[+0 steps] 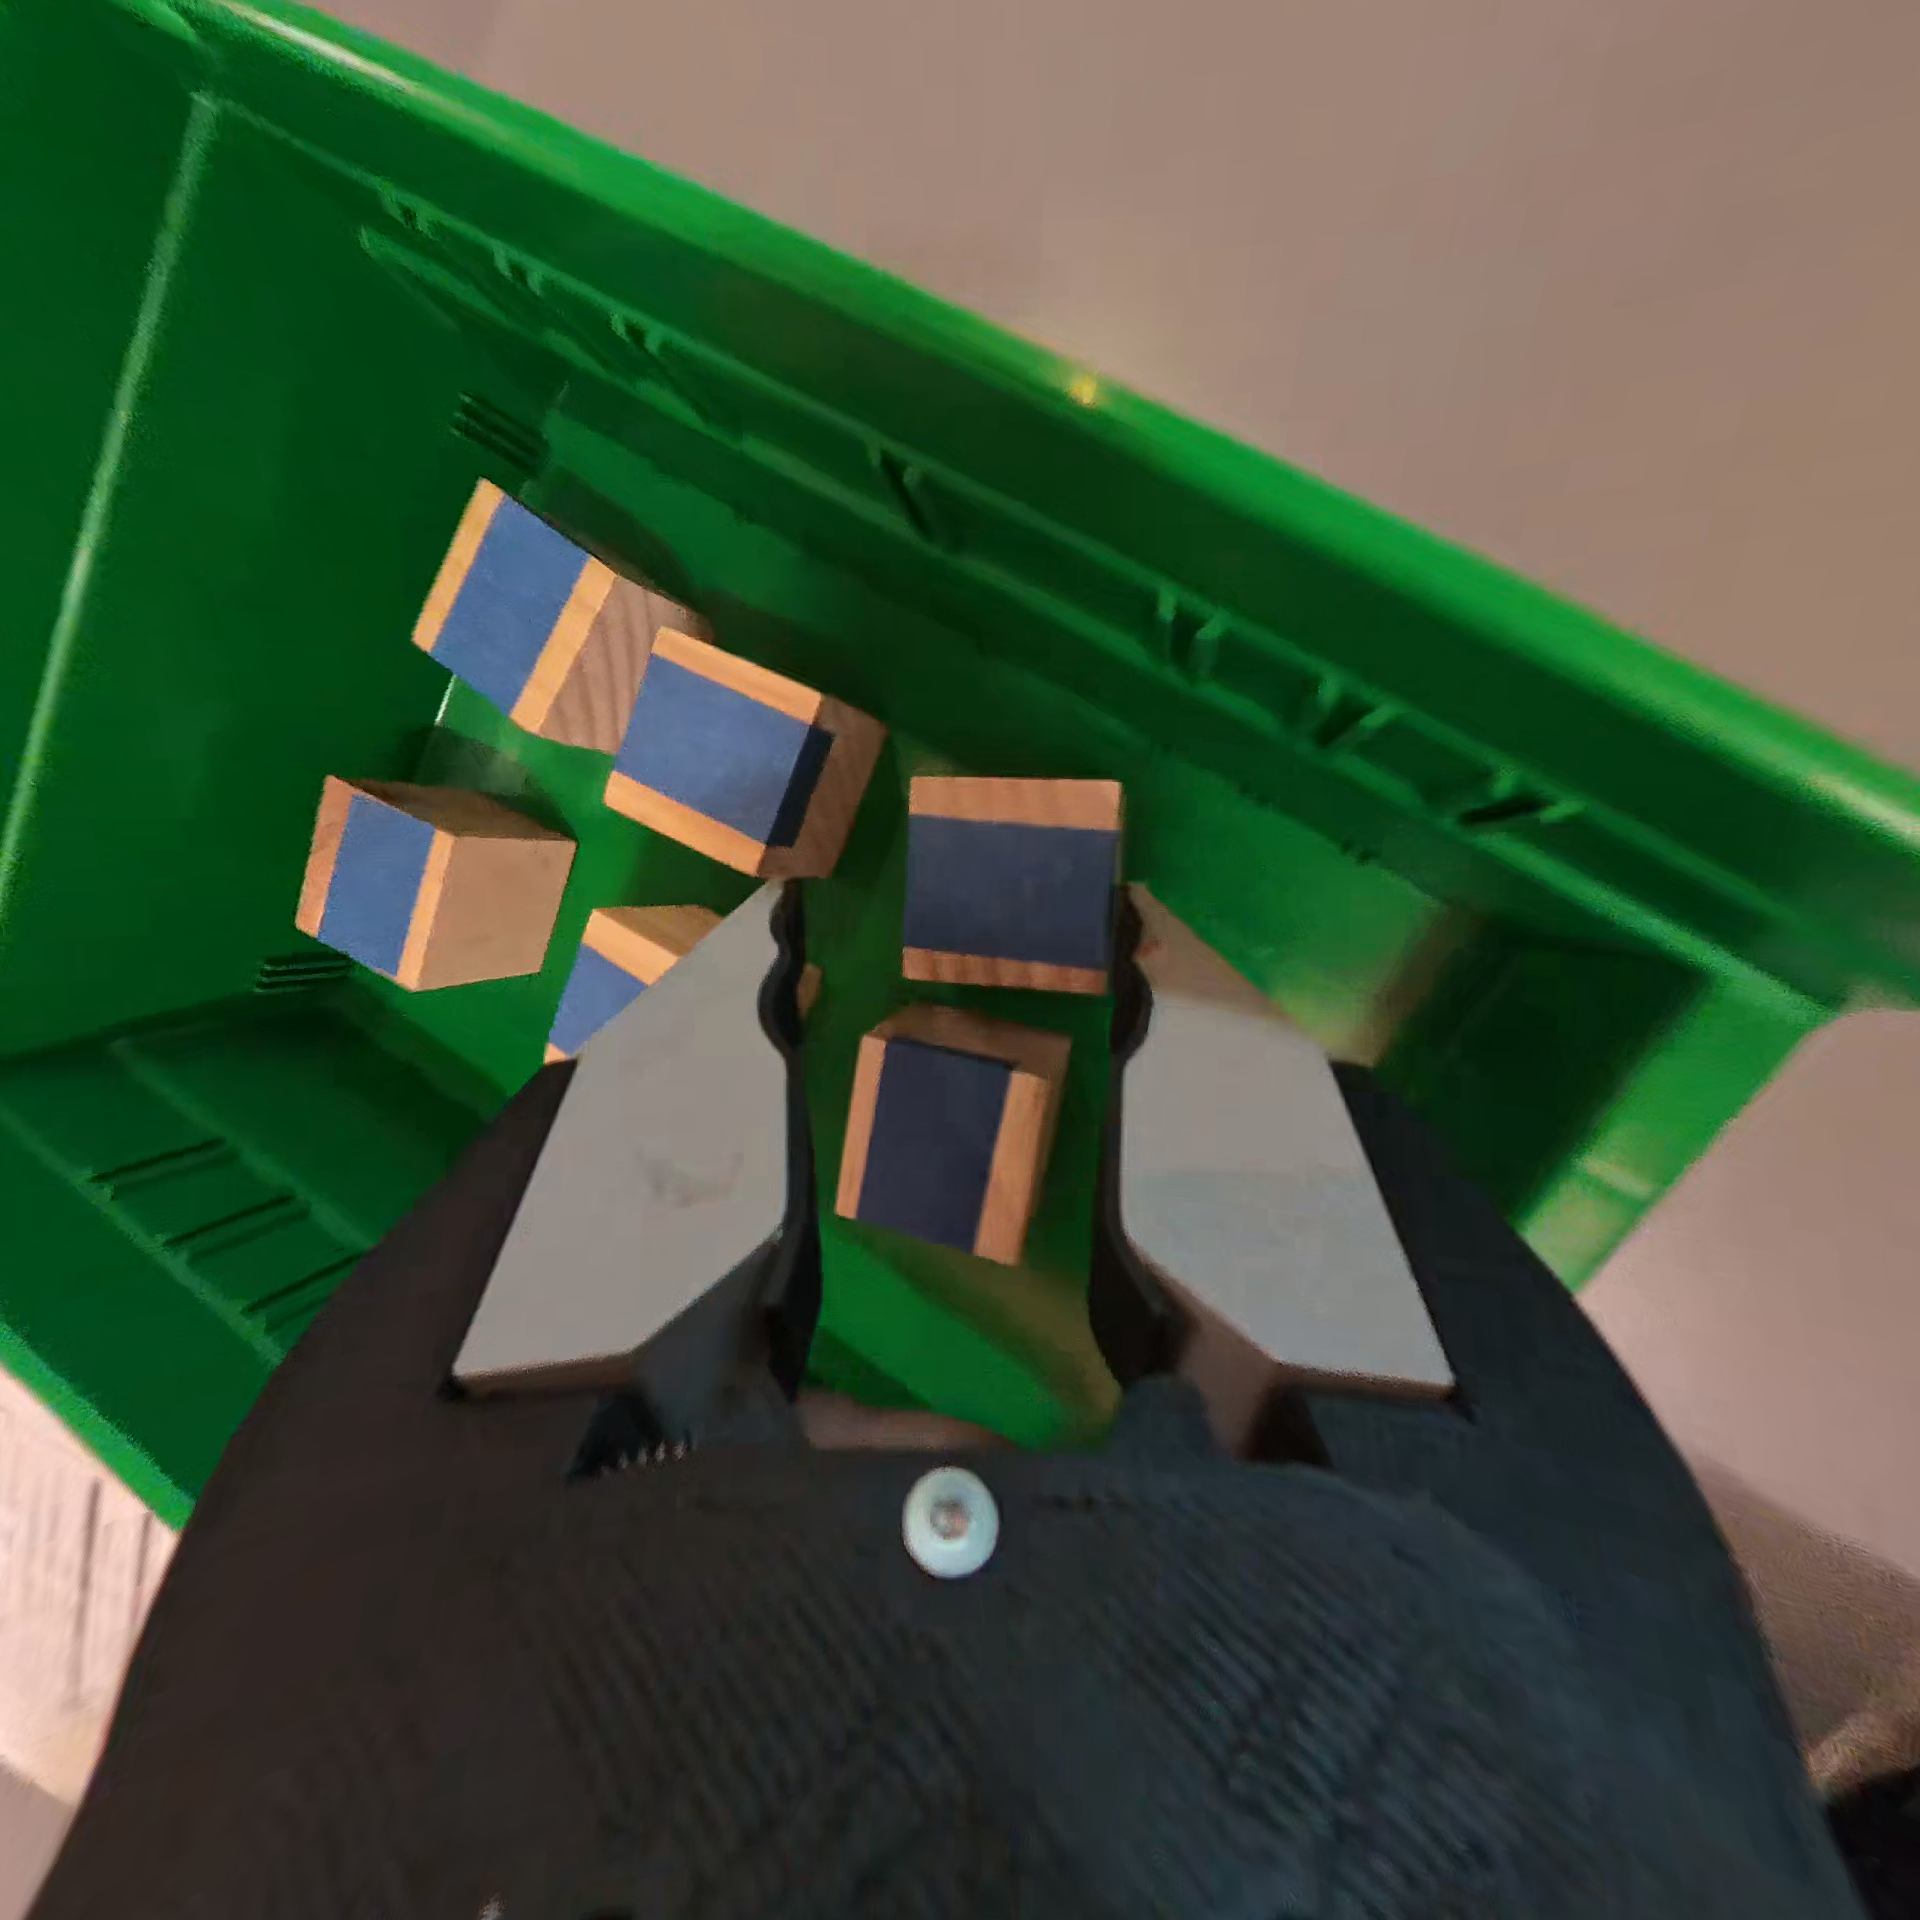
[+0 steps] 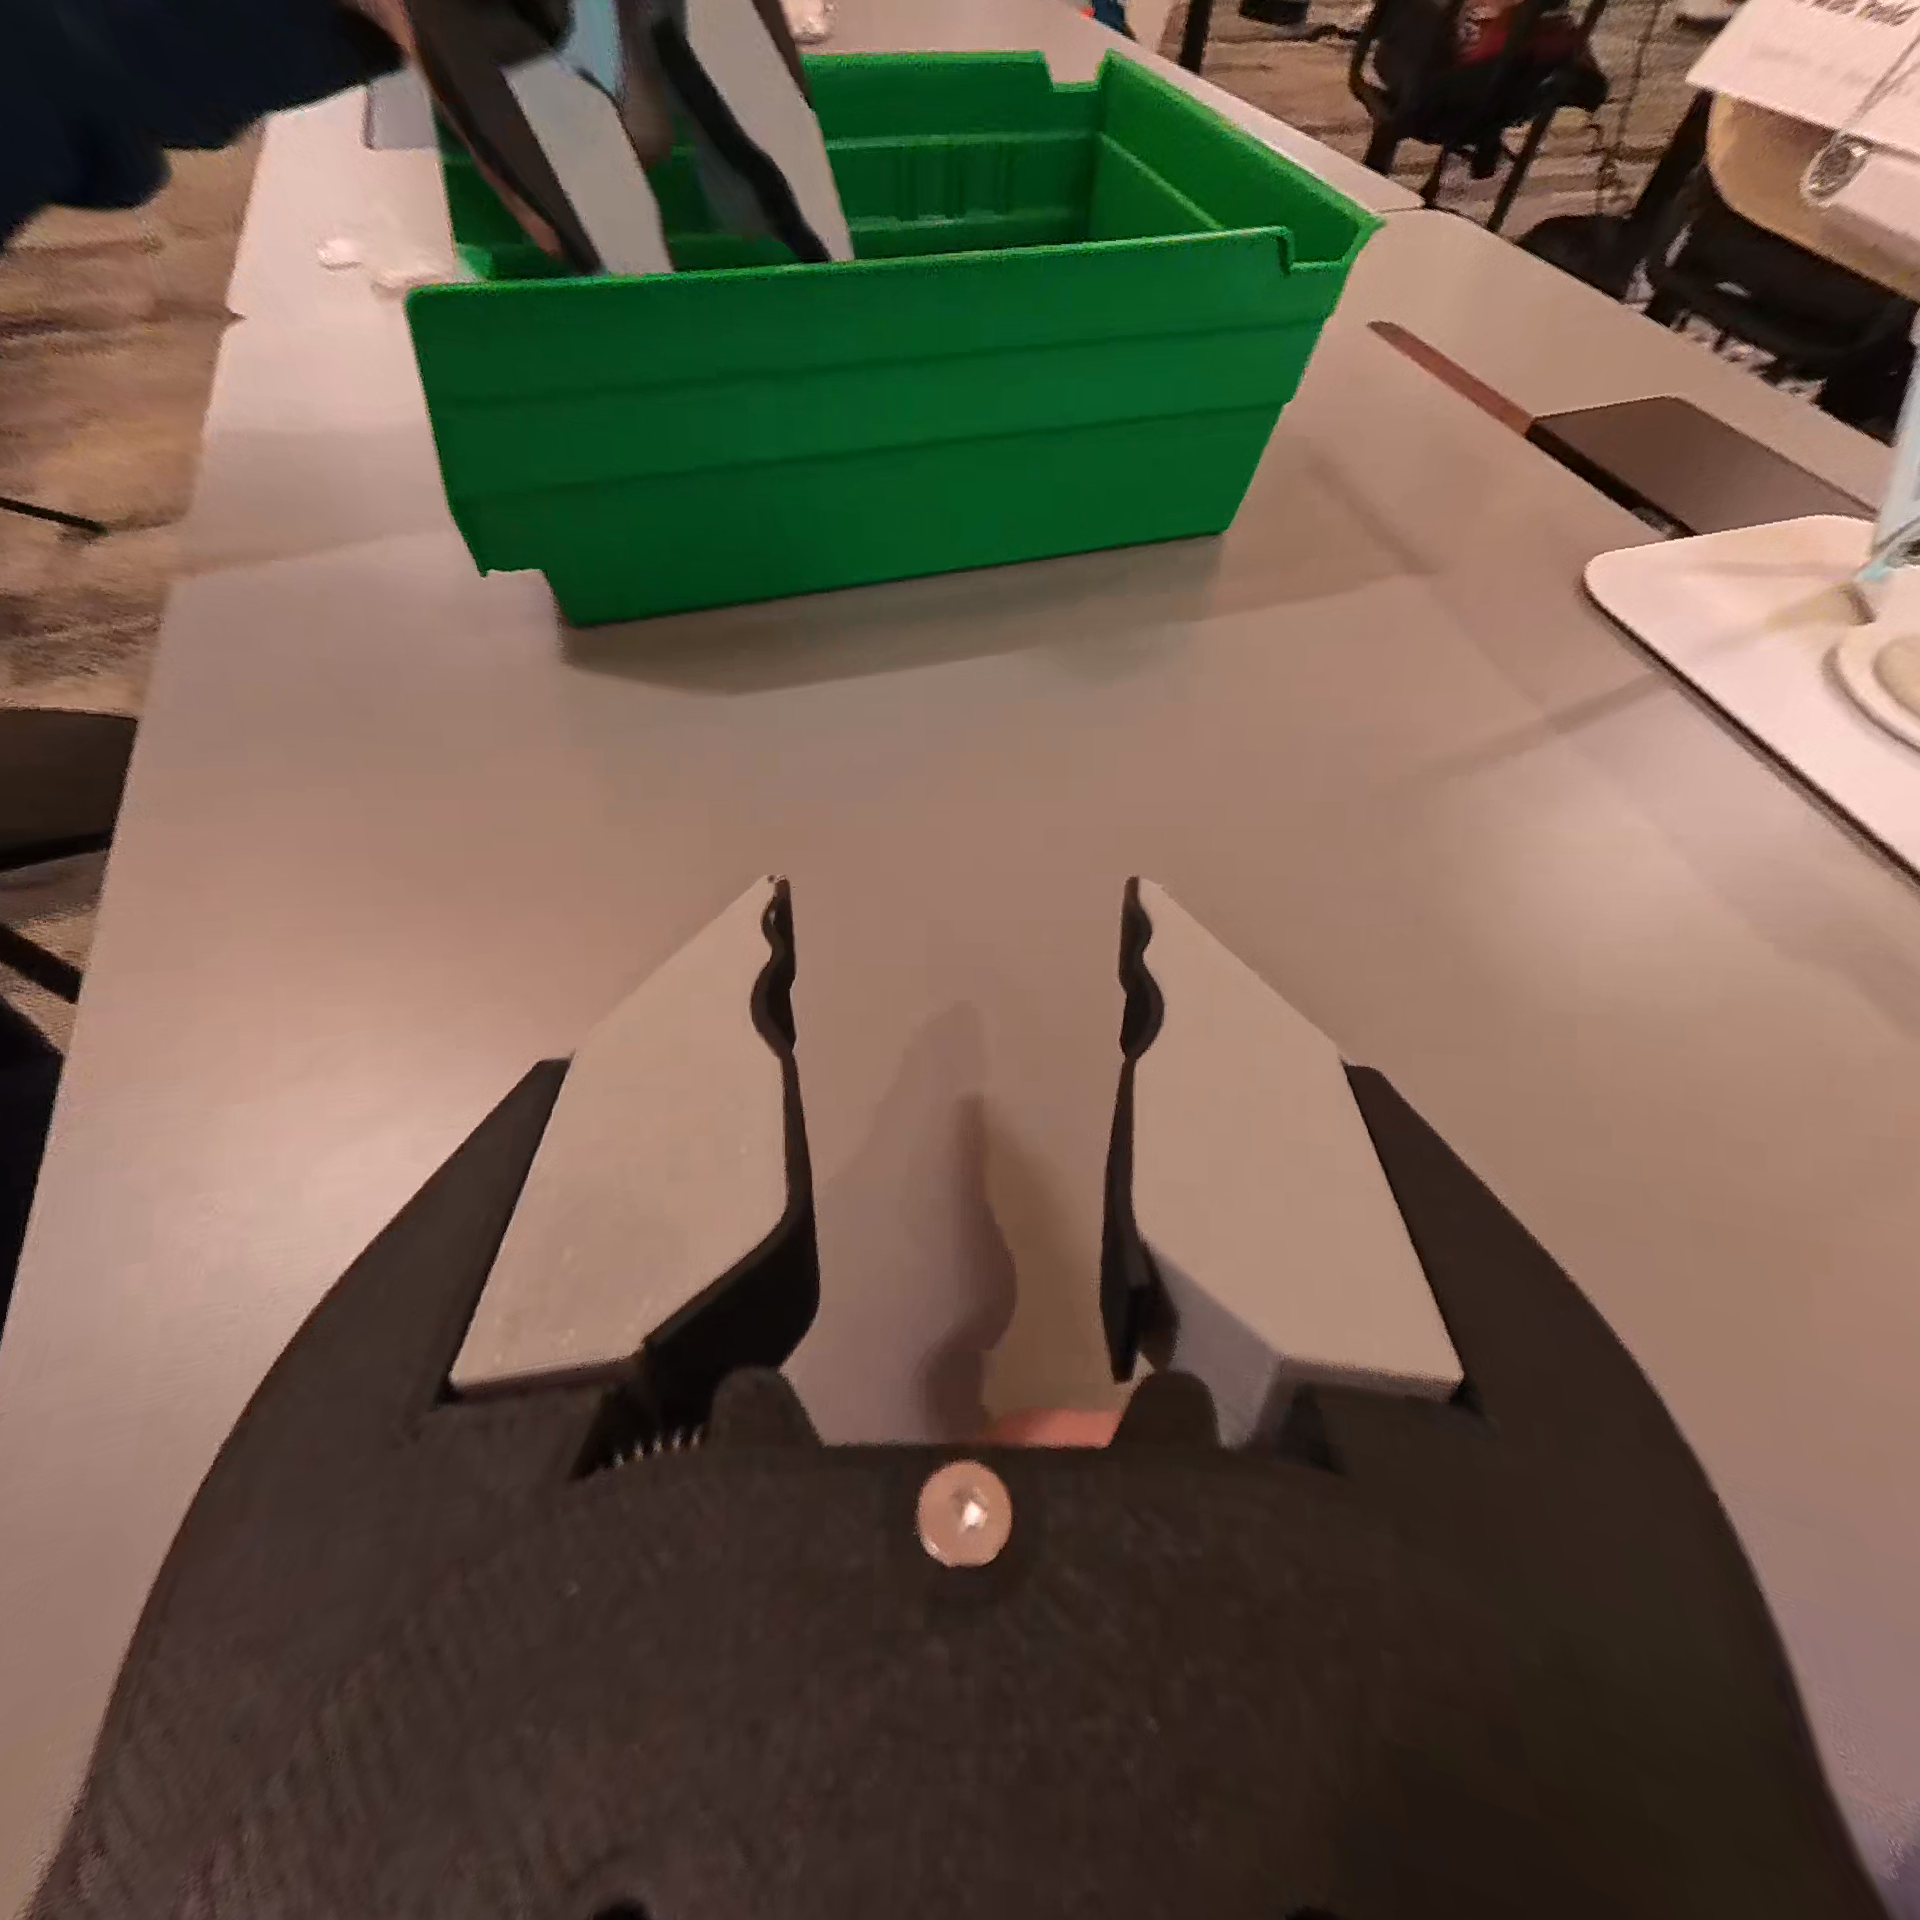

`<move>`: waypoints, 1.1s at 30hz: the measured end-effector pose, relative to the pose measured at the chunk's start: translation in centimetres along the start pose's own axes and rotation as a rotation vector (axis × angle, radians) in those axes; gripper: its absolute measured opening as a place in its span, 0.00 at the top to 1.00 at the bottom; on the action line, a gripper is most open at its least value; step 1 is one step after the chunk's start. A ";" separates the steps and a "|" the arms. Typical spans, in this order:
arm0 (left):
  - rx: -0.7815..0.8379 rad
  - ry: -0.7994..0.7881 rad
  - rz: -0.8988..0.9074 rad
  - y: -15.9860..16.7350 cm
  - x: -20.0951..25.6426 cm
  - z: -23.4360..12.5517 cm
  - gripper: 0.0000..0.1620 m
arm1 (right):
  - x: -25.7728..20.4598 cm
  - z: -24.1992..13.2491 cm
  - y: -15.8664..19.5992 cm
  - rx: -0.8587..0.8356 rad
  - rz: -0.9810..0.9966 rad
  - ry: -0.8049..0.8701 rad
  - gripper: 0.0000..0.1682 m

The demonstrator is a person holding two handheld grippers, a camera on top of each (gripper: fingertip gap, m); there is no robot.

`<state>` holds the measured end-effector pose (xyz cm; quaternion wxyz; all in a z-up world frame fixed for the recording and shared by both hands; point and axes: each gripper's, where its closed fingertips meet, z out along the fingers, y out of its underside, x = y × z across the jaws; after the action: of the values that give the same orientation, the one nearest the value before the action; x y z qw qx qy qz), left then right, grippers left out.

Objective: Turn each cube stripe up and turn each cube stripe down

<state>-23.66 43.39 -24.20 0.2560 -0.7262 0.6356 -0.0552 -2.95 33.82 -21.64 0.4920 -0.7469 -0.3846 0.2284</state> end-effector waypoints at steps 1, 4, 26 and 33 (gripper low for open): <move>-0.038 0.007 0.022 0.4 -0.1 0.6 0.64 | -0.2 0.0 0.2 0.008 0.006 -0.016 0.65; -0.106 0.087 0.074 0.7 0.7 2.5 0.69 | -1.5 0.0 1.0 -0.007 0.062 -0.098 0.64; 1.094 -0.262 0.651 -18.9 16.2 -11.8 0.73 | -9.9 -6.1 -8.3 0.384 0.461 -0.863 0.59; 1.184 -0.306 0.656 -21.1 17.9 -10.1 0.73 | -9.1 -6.6 -8.4 0.400 0.541 -0.889 0.65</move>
<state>-5.56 24.56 -10.54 0.6994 -0.2341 0.6421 -0.2093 -6.62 24.72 -11.65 0.3383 -0.5426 -0.2987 0.7084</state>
